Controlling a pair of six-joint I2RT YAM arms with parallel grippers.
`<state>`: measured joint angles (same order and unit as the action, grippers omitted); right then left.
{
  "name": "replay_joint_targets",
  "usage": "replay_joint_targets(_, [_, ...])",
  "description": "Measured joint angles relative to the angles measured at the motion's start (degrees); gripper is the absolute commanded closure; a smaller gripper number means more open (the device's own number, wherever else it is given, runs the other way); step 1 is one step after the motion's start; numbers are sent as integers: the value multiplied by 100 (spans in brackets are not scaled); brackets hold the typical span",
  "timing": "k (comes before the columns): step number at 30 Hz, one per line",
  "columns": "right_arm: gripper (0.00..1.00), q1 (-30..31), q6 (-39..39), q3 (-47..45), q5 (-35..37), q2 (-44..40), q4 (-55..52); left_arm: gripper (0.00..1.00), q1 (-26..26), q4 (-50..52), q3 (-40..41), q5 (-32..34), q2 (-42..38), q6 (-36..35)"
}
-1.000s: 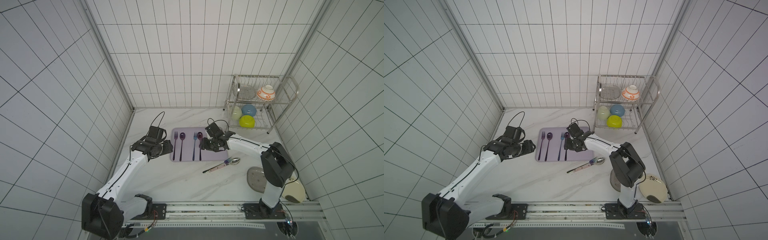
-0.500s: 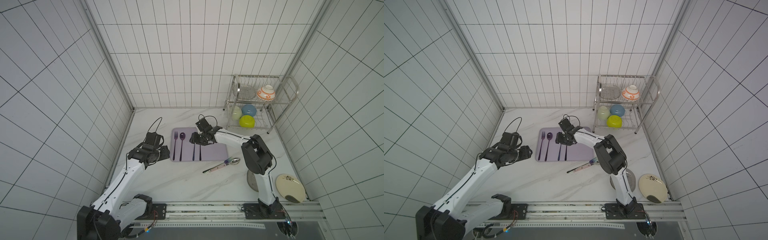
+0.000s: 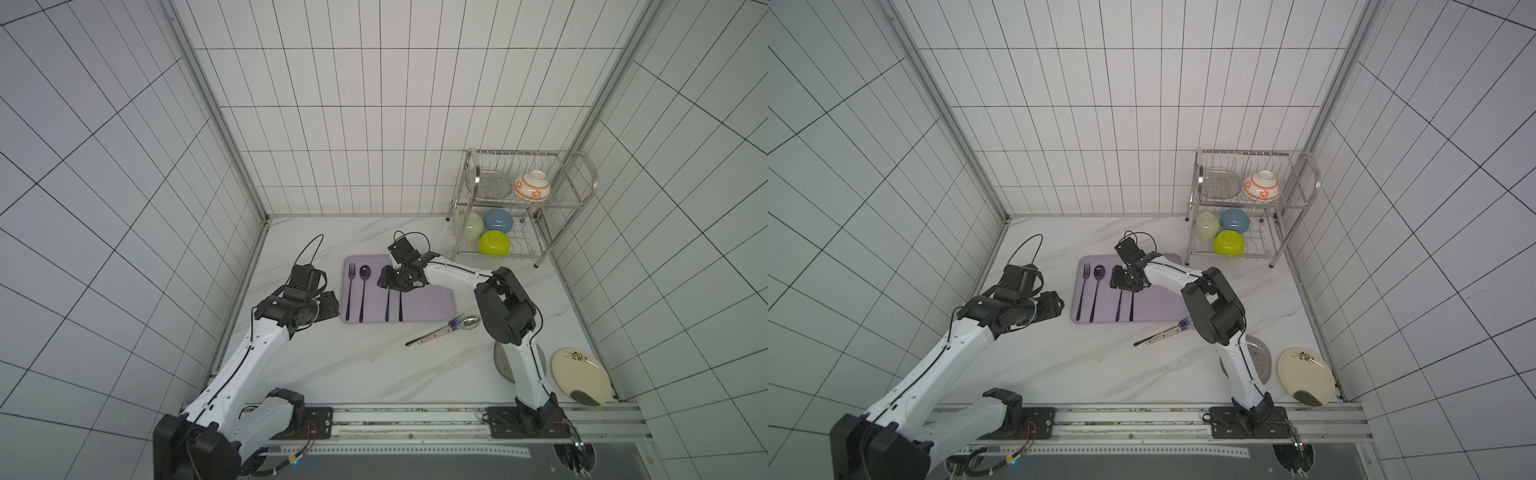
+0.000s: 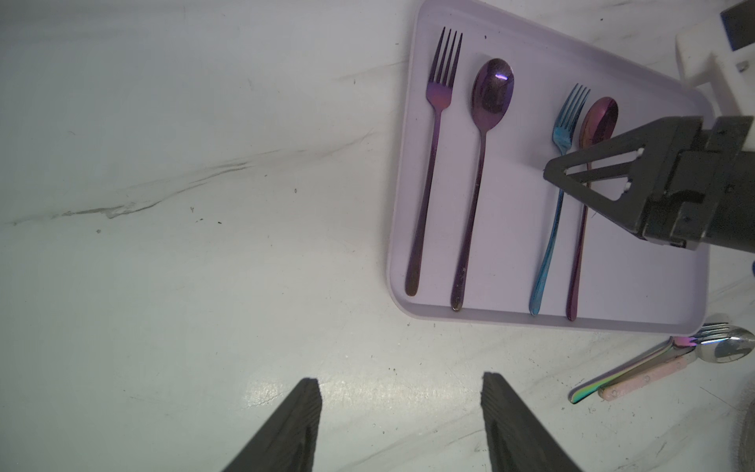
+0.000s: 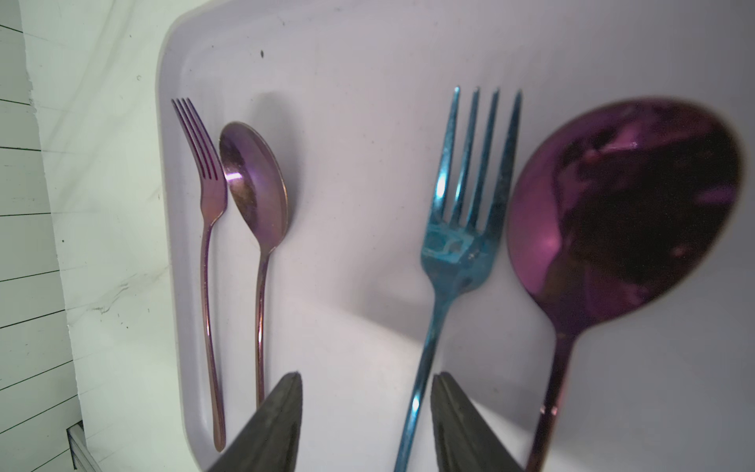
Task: Set the spoon and fork side by side
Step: Adjust the fork on the tray, then adjust the fork at the center of the board.
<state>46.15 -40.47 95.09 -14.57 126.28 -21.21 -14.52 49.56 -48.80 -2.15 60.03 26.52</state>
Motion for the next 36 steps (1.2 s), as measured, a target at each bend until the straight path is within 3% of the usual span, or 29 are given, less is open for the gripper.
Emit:
replay_joint_targets(22, [65, 0, 868, 323, 203, 197, -592, 35, 2, -2, 2, 0, 4, -20])
replay_joint_targets(28, [57, 2, 1058, 407, 243, 192, -835, 35, 0, 0, 0, -2, 7, -20])
replay_joint_targets(32, [50, 31, 1172, 358, 284, 24, -1025, 26, 2, -4, 0, -61, 31, -33])
replay_joint_targets(36, [44, 48, 1283, -289, 354, -953, -1123, 19, -22, -59, -2, -282, 142, -72])
